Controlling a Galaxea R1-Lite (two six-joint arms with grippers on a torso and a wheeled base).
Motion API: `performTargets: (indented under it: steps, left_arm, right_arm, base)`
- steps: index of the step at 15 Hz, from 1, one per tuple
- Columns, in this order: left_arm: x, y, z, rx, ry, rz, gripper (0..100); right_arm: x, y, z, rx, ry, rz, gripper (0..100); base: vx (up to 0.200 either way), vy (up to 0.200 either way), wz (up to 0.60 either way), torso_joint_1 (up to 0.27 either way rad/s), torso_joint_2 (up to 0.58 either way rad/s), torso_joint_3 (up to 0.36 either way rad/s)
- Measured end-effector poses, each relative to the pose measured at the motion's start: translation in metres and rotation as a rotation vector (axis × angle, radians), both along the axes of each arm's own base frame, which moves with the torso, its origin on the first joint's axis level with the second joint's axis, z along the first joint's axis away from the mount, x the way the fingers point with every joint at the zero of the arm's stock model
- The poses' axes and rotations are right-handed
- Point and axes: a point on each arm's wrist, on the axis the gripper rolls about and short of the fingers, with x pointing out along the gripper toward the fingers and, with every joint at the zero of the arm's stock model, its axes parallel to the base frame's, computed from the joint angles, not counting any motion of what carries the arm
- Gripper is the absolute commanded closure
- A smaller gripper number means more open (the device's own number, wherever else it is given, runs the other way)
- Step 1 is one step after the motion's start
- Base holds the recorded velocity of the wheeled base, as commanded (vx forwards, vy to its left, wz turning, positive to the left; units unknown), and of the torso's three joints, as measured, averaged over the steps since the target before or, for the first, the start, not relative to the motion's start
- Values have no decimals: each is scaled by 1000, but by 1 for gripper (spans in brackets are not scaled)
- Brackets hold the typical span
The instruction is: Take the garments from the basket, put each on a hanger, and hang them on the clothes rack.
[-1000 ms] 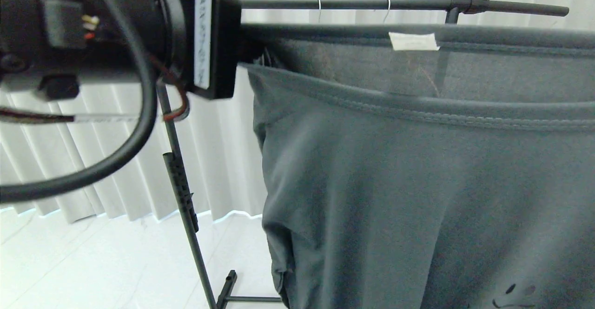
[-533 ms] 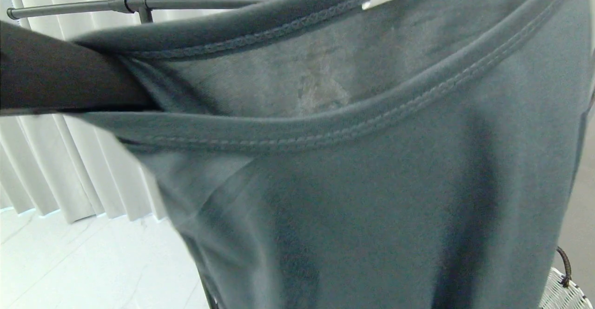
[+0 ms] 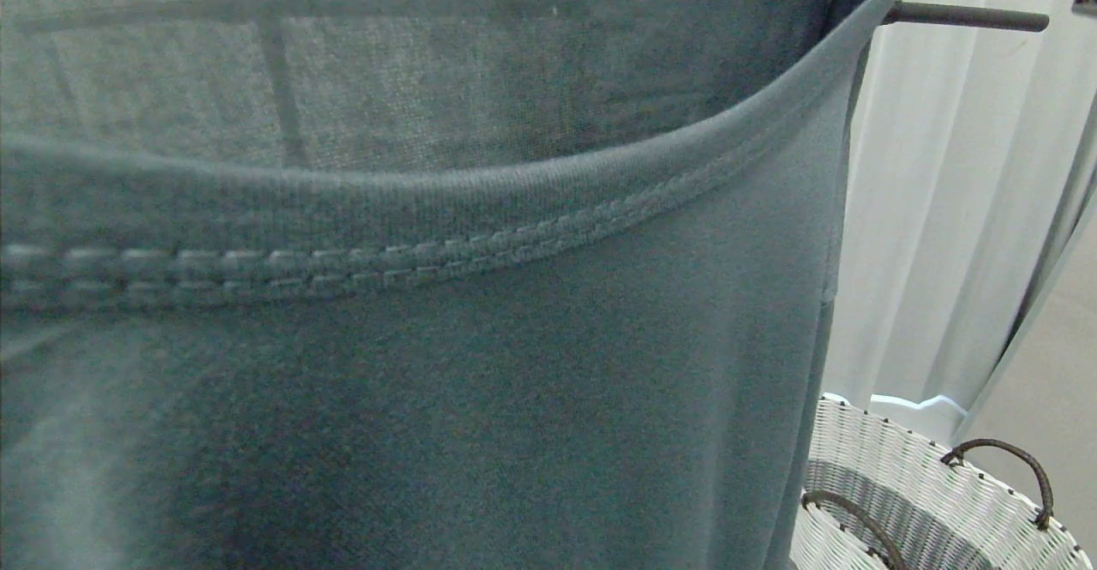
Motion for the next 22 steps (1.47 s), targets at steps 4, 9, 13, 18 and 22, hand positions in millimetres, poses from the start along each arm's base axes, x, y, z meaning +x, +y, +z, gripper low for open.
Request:
performTargets:
  steps: [4,9,13,18,22]
  left_arm:
    - [6,-2,-6,120,-158,-12,100]
    - [49,-22,-2,276,-403,172,100]
    - [68,-43,-26,359,-362,193,100]
    - [70,-46,-30,383,-359,198,100]
    - [71,-45,-30,403,-373,259,100]
  right_arm:
    - [8,-16,0,-70,14,-120,100]
    - [-11,-61,18,-184,89,-226,100]
    - [-24,-60,-5,-249,112,-219,100]
    - [-30,-64,-7,-216,80,-245,100]
    - [-30,-66,-9,-225,78,-306,100]
  base:
    - [0,0,0,0,0,0]
    - [0,0,0,0,0,0]
    - [0,0,0,0,0,0]
    - [0,0,0,0,0,0]
    - [0,0,0,0,0,0]
